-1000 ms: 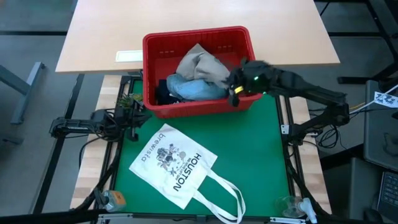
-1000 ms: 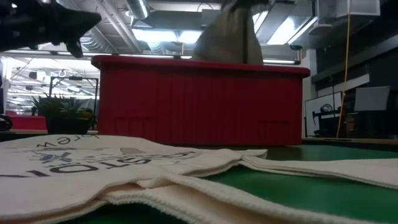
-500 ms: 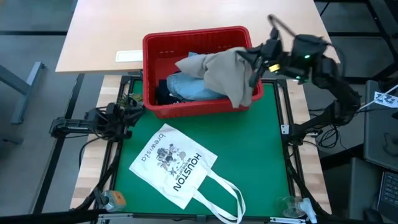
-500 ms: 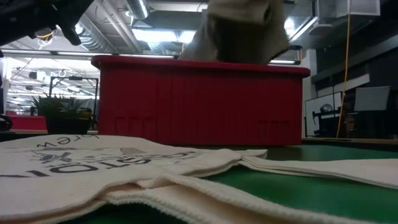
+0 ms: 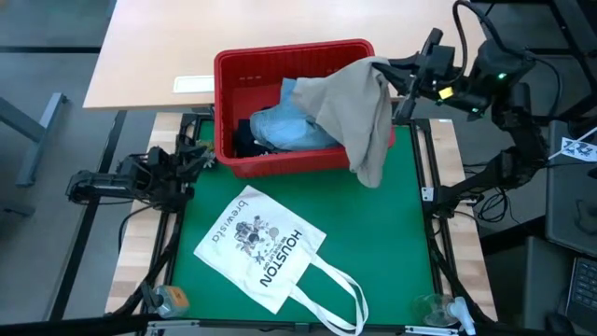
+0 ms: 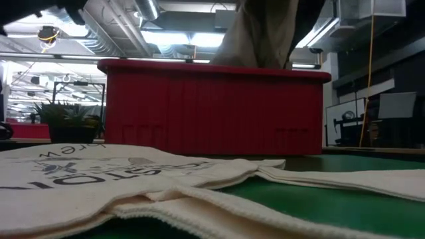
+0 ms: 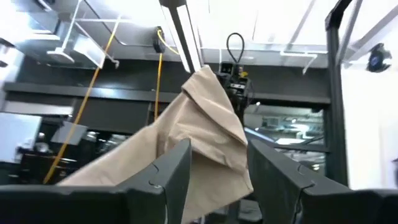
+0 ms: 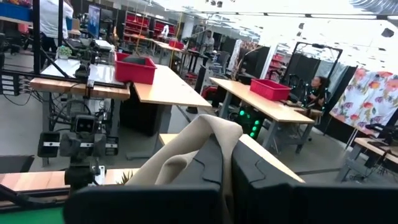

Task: Fold Laundry from Bin
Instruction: Fold the beige shorts

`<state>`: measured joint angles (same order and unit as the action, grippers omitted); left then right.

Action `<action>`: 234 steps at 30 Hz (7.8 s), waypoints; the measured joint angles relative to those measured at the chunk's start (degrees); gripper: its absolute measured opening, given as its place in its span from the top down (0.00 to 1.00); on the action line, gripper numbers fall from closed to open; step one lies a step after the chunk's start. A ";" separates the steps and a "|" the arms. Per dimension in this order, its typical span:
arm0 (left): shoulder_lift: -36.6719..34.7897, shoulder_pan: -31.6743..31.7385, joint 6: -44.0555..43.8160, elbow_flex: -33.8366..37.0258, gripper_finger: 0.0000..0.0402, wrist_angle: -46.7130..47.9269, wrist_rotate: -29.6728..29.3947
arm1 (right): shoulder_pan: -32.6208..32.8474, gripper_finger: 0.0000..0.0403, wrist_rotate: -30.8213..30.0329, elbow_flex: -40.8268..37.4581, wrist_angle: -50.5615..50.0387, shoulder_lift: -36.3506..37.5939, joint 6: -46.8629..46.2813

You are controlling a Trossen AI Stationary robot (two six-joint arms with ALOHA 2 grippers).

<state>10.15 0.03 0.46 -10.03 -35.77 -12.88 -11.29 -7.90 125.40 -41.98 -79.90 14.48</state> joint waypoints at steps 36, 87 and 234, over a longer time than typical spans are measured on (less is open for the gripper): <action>66.18 0.00 2.83 -47.75 0.62 0.21 3.26 | 0.02 1.00 0.12 -0.31 1.39 -3.57 -1.23; 68.92 2.60 11.60 -52.89 0.62 -4.52 0.30 | 0.07 1.00 28.57 -0.37 -7.56 -10.10 -4.40; 68.92 3.43 10.06 -52.82 1.00 0.20 -1.19 | 40.35 0.59 -48.58 -65.44 2.08 -7.02 -70.70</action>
<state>79.07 3.46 10.52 -62.85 -35.57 -14.06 29.06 -56.48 59.96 -39.90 -86.91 -56.22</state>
